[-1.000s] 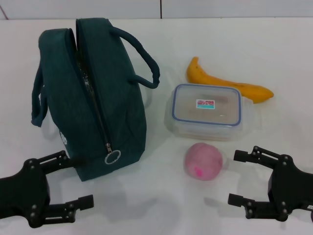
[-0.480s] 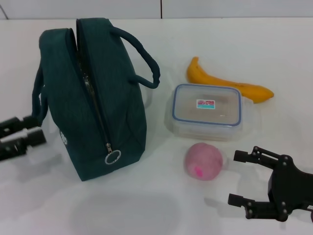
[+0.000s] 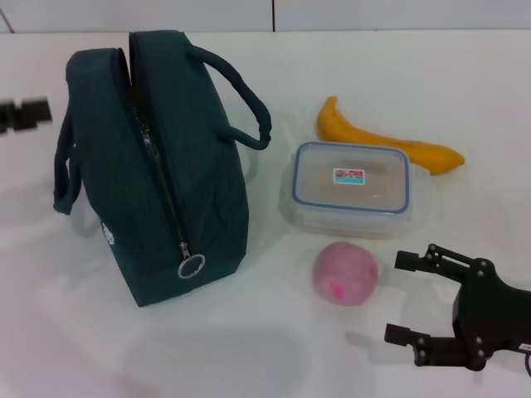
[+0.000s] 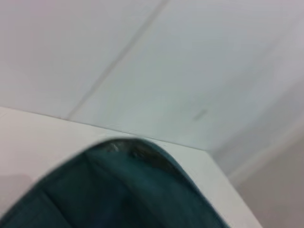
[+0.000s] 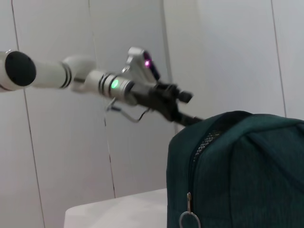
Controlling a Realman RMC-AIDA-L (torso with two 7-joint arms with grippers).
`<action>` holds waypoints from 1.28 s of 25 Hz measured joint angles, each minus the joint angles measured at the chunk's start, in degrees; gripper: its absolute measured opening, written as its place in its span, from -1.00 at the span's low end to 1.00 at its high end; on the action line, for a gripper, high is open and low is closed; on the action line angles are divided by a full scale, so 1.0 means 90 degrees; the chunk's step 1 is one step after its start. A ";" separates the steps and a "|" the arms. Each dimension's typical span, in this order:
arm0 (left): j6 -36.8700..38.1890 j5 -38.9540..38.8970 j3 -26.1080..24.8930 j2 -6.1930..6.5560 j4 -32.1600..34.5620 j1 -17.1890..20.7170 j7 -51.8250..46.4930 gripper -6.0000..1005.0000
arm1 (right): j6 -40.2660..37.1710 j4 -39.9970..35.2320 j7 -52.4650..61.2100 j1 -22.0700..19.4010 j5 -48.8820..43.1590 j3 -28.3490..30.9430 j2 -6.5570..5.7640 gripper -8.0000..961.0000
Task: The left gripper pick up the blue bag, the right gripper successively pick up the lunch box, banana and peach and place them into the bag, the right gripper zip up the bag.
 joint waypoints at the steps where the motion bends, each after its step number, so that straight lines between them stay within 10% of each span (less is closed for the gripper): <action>1: -0.0110 0.0197 0.0016 0.0042 0.0442 -0.0292 -0.0869 0.69 | 0.0004 0.0003 0.0000 0.0000 0.0002 0.0000 0.0001 0.82; 12: -0.0138 0.2028 0.0156 0.0086 0.0399 -0.1496 -0.2148 0.69 | 0.0053 0.0064 -0.0022 0.0021 0.0136 0.0000 0.0002 0.81; 32: -0.0410 0.2192 0.0738 0.0017 -0.0154 -0.1723 -0.1874 0.57 | 0.0067 0.0065 -0.0016 0.0008 0.0220 0.0000 0.0002 0.81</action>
